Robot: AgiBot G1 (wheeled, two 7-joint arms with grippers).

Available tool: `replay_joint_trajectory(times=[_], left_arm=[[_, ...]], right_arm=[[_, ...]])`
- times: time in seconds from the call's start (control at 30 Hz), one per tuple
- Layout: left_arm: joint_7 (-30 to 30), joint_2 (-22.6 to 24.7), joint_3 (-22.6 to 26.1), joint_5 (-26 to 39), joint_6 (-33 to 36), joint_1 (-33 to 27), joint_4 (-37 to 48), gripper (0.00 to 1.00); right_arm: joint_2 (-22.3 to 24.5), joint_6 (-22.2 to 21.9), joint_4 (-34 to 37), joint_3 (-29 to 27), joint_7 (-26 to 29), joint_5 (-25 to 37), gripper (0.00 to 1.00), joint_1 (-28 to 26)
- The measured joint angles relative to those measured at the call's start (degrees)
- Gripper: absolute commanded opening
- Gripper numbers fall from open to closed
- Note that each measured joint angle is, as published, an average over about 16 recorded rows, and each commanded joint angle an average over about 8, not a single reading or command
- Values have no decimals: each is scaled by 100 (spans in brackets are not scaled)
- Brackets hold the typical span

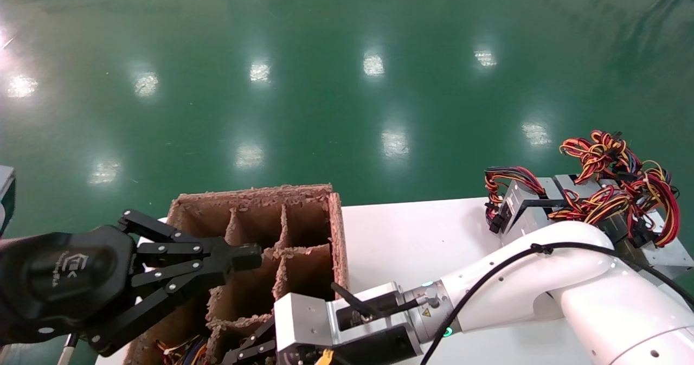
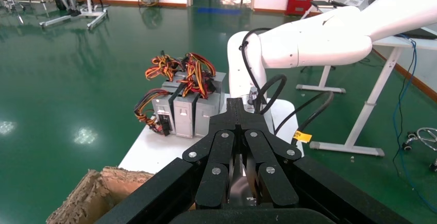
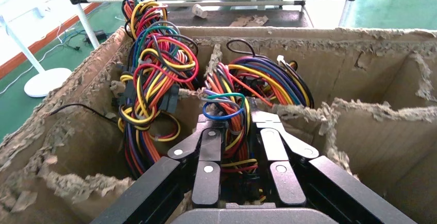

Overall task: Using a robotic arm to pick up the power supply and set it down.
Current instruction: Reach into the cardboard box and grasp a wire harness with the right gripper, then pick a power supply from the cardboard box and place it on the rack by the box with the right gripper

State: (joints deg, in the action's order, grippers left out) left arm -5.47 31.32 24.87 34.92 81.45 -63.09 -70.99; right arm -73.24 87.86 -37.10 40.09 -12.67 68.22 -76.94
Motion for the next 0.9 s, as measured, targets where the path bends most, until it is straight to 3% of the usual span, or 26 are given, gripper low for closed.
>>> replay_joint_trajectory(times=[0.43, 0.9], left_arm=[[0, 0, 0, 0, 0, 0, 0, 0], [0, 0, 0, 0, 0, 0, 0, 0]], right_arm=[[238, 157, -91, -166, 280, -513, 0, 28], [649, 285, -805, -256, 787, -1787, 0, 173]])
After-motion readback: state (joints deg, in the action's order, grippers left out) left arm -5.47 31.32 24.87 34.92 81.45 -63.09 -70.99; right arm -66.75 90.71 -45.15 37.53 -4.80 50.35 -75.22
